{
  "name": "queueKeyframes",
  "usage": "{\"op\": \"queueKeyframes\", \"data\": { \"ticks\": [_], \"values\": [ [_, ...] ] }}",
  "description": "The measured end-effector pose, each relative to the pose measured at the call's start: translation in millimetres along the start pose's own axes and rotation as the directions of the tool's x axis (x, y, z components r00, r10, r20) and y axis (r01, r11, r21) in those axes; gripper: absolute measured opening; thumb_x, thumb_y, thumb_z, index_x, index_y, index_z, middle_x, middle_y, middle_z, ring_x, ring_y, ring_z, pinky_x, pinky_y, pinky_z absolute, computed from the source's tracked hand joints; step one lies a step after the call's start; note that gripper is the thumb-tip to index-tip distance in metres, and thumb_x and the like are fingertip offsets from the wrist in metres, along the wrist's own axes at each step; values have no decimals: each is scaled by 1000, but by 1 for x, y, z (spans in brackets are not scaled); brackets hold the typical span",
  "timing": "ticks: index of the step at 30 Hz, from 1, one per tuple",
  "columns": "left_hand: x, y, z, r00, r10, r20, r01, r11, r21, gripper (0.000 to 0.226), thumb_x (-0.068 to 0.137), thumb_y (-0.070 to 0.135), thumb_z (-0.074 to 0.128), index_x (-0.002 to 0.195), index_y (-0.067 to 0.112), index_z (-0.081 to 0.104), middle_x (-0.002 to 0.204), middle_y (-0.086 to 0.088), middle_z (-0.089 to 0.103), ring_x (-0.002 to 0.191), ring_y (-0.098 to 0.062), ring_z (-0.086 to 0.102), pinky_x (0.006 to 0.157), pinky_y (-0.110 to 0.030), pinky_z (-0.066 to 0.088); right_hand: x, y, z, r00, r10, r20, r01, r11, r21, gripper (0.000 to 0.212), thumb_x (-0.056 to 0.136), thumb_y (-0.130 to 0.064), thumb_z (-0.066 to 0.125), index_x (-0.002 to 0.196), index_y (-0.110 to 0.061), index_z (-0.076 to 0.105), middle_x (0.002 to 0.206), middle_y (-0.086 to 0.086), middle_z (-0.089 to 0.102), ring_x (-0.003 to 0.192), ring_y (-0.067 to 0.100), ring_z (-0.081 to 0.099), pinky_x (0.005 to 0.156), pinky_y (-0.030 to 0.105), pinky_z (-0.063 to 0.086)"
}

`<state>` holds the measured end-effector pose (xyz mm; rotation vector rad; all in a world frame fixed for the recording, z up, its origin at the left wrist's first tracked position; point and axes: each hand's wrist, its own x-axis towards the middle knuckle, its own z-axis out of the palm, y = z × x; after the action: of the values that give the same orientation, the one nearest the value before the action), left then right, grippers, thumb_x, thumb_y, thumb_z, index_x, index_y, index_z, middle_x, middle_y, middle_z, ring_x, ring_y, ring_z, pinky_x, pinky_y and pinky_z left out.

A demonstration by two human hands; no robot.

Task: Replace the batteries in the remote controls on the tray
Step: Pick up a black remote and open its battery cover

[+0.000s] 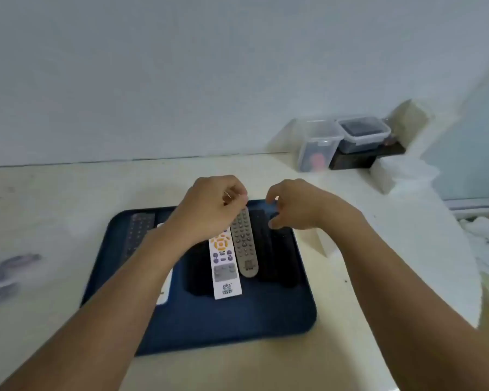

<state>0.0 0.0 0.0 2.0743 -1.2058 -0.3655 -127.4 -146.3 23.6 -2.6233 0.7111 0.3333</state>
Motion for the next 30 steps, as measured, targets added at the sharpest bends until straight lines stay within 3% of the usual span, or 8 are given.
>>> {"op": "queueKeyframes", "data": {
  "ticks": [4, 8, 12, 15, 18, 22, 27, 30],
  "values": [
    [-3, -16, 36, 998, 51, 43, -54, 997, 51, 14, 94, 22, 64, 104, 27, 72, 97, 14, 70, 95, -2, 65, 84, -24, 51, -5, 7, 21, 1000, -10, 0, 10, 993, -116, 60, 78, -31, 81, 131, -19, 55, 122, 1, 58, 106, 21, 55, 84, 34, 50],
    [-15, -26, 62, 992, 125, 0, -125, 990, 72, 20, 94, 18, 61, 107, 29, 71, 105, 12, 70, 98, -3, 63, 85, -23, 50, -20, 12, 49, 996, 12, 88, 8, 973, -229, 73, 60, -46, 90, 121, -28, 55, 113, -6, 57, 100, 19, 57, 79, 34, 51],
    [-40, -33, 71, 982, 171, -86, -164, 983, 81, 18, 93, 18, 63, 107, 27, 71, 106, 12, 70, 100, -7, 63, 89, -27, 49, -33, 19, 80, 999, -20, -28, 12, 968, -252, 85, 57, -50, 90, 129, -24, 52, 124, -1, 48, 110, 22, 53, 92, 39, 51],
    [-66, -33, 76, 971, 168, -171, -166, 986, 26, 13, 92, 17, 65, 99, 27, 71, 99, 15, 70, 96, -5, 65, 81, -24, 50, -42, 21, 94, 994, -37, -98, 15, 975, -220, 75, 61, -50, 88, 122, -19, 57, 118, 2, 52, 105, 24, 53, 91, 40, 50],
    [-93, -25, 77, 968, 165, -189, -168, 986, 1, 10, 94, 15, 66, 98, 23, 70, 93, 20, 65, 91, -3, 64, 69, -10, 47, -53, 25, 99, 984, -30, -177, -2, 983, -182, 60, 67, -39, 87, 116, -16, 60, 110, 4, 57, 96, 23, 55, 79, 36, 50],
    [-112, -19, 68, 961, 177, -210, -178, 984, 16, 12, 93, 18, 67, 93, 30, 68, 91, 22, 65, 91, -3, 63, 82, -21, 49, -63, 16, 105, 952, 20, -305, -60, 990, -125, 29, 77, -28, 74, 93, -11, 57, 98, 9, 62, 80, 23, 57, 56, 29, 42],
    [-112, -21, 57, 953, 129, -273, -139, 990, -17, 7, 93, 19, 66, 95, 23, 71, 93, 17, 69, 93, -8, 66, 78, -26, 51, -63, 0, 123, 820, 102, -564, -231, 959, -162, 19, 87, -12, 61, 105, -11, 55, 102, 9, 63, 91, 31, 65, 63, 32, 40],
    [-109, -23, 53, 945, 122, -303, -142, 989, -43, 8, 93, 17, 65, 94, 24, 70, 91, 18, 68, 90, -8, 66, 71, -20, 47, -55, 4, 129, 721, 141, -679, -262, 962, -79, 13, 89, -7, 57, 87, -14, 46, 97, 10, 65, 82, 31, 59, 64, 33, 37]
  ]
}}
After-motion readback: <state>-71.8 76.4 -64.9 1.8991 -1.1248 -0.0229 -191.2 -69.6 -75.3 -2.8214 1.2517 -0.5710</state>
